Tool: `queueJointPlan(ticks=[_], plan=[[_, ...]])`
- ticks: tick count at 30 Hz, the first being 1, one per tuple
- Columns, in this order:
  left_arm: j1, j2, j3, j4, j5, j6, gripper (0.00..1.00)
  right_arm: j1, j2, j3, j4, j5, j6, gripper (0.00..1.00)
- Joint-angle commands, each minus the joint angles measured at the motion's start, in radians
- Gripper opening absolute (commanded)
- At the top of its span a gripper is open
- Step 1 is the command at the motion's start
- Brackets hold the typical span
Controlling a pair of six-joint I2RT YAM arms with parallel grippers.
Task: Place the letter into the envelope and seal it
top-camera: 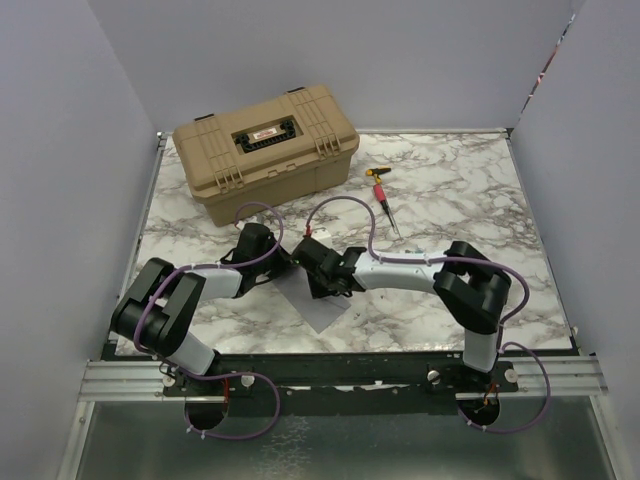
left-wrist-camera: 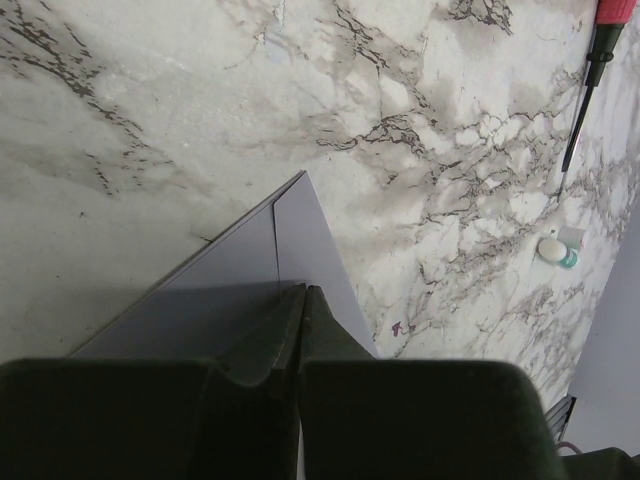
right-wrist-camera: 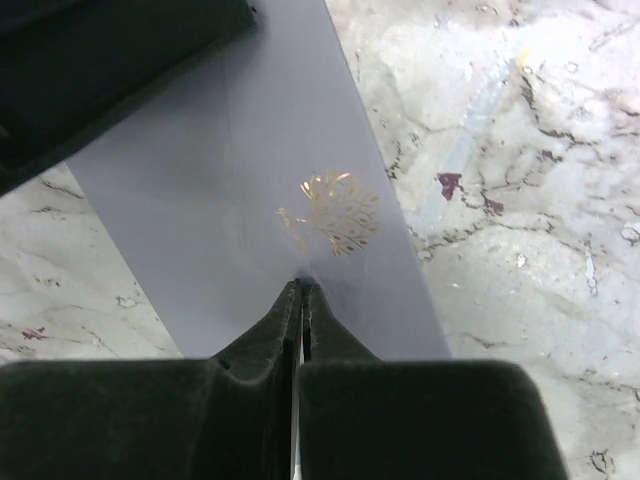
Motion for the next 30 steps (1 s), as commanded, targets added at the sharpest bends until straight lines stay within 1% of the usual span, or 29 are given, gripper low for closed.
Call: queueJointPlan(ticks=[1, 8, 11, 14, 16, 19, 20, 22, 25, 26, 28, 30], plan=[[0.008, 0.044, -0.017, -0.113, -0.047, 0.044, 0.00, 0.003, 0.001, -0.070, -0.148, -0.003, 0.010, 0.02], [0.008, 0.040, -0.011, -0.117, -0.028, 0.055, 0.00, -0.006, -0.050, -0.094, -0.170, 0.032, 0.032, 0.02], [0.008, 0.022, 0.001, -0.116, 0.000, 0.065, 0.00, -0.008, -0.122, -0.090, -0.174, 0.049, 0.034, 0.03], [0.008, -0.023, 0.020, -0.116, 0.046, 0.075, 0.00, -0.008, -0.231, -0.091, -0.159, 0.041, 0.014, 0.09], [0.007, -0.070, 0.031, -0.122, 0.071, 0.089, 0.06, -0.013, -0.307, -0.088, -0.166, 0.043, -0.004, 0.14], [0.007, -0.154, 0.049, -0.170, 0.091, 0.124, 0.19, -0.034, -0.391, -0.083, -0.221, 0.071, -0.021, 0.23], [0.008, -0.197, 0.055, -0.199, 0.092, 0.139, 0.24, -0.044, -0.406, -0.083, -0.251, 0.105, -0.024, 0.27], [0.008, -0.272, 0.059, -0.255, 0.088, 0.162, 0.28, -0.082, -0.424, -0.087, -0.309, 0.166, -0.017, 0.34], [0.008, -0.411, 0.049, -0.352, 0.061, 0.187, 0.33, -0.205, -0.451, -0.100, -0.341, 0.169, -0.053, 0.41], [0.008, -0.468, 0.043, -0.394, 0.052, 0.195, 0.35, -0.244, -0.461, -0.103, -0.336, 0.179, -0.079, 0.45], [0.008, -0.577, 0.034, -0.476, 0.026, 0.209, 0.43, -0.326, -0.471, -0.102, -0.313, 0.184, -0.146, 0.55], [0.008, -0.676, 0.038, -0.549, 0.012, 0.227, 0.53, -0.418, -0.461, -0.064, -0.332, 0.185, -0.184, 0.61]])
